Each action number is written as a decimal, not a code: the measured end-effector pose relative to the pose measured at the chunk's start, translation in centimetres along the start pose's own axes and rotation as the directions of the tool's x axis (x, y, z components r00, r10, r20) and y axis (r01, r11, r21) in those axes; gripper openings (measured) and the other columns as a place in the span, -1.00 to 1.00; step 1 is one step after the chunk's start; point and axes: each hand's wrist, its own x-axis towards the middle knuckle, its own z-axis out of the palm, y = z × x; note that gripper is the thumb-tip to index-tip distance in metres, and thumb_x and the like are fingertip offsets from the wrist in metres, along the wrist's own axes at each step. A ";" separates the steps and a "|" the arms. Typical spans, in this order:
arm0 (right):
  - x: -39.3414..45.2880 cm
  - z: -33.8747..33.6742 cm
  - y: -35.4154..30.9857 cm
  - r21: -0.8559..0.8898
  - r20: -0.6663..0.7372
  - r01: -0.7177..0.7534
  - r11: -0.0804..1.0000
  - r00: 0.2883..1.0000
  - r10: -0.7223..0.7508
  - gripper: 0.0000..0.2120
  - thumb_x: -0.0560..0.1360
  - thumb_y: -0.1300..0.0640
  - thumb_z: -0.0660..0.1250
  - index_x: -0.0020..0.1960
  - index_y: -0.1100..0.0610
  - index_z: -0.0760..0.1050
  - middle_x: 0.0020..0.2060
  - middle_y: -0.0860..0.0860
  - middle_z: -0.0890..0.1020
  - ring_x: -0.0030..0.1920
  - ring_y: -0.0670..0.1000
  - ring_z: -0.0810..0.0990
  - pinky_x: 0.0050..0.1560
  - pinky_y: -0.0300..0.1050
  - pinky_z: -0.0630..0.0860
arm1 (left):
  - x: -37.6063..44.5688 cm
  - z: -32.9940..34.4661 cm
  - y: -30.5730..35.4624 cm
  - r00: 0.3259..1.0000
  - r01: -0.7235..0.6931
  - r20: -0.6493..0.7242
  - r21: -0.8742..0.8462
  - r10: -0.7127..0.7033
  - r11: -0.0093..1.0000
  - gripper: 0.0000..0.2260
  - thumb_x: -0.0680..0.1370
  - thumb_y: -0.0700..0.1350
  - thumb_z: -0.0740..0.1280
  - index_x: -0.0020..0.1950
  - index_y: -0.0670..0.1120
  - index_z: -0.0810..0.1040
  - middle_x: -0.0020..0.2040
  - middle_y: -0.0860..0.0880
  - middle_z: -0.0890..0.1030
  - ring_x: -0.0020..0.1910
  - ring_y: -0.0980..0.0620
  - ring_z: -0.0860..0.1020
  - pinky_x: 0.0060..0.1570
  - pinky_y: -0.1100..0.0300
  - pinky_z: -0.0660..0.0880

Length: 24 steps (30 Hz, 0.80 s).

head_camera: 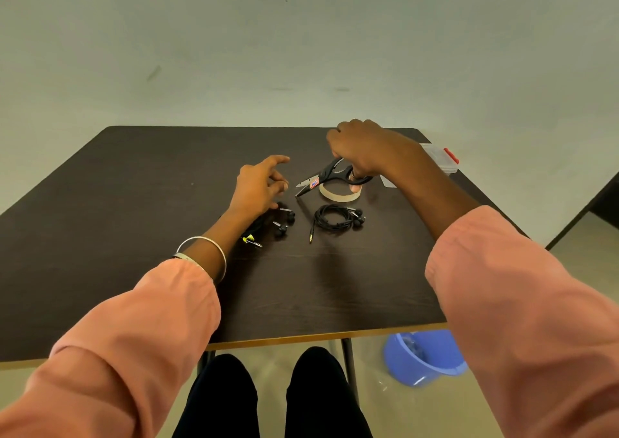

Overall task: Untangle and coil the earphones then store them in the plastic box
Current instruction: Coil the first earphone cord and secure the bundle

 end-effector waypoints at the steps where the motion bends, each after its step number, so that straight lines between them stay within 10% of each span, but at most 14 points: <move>1: 0.0 -0.1 0.0 -0.007 -0.001 -0.001 1.000 1.000 0.001 -0.57 0.35 0.25 0.50 0.14 0.26 0.40 0.04 0.20 0.51 0.03 0.20 0.54 -0.10 -0.01 0.42 | 0.0 0.0 0.0 1.000 0.001 0.000 0.001 -0.001 1.000 -0.56 0.52 -0.29 0.37 0.37 -0.02 0.44 -0.07 -0.07 0.63 -0.14 0.05 0.63 -0.33 0.11 0.65; 13: -0.8 1.2 1.7 0.230 0.063 -0.081 0.970 0.996 0.068 -0.63 0.31 0.22 0.56 -0.18 0.16 0.33 -0.21 0.09 0.48 -0.27 0.06 0.46 -0.36 -0.15 0.30 | 0.0 0.1 -0.2 0.994 0.104 -0.028 -0.093 -0.107 0.990 -0.62 0.53 -0.32 0.36 0.32 -0.09 0.49 -0.13 -0.10 0.65 -0.23 -0.02 0.67 -0.35 0.23 0.62; 24: -3.0 1.6 3.0 0.388 0.162 -0.156 0.908 0.982 0.099 -0.30 0.17 -0.18 0.59 0.14 0.08 0.35 -0.04 0.03 0.43 -0.03 0.05 0.36 -0.05 -0.07 0.28 | 0.3 0.5 0.4 0.924 0.356 -0.064 -0.217 -0.377 0.909 -0.83 0.54 -0.39 0.31 0.08 -0.23 0.56 -0.13 -0.17 0.59 -0.27 -0.03 0.62 -0.44 0.27 0.59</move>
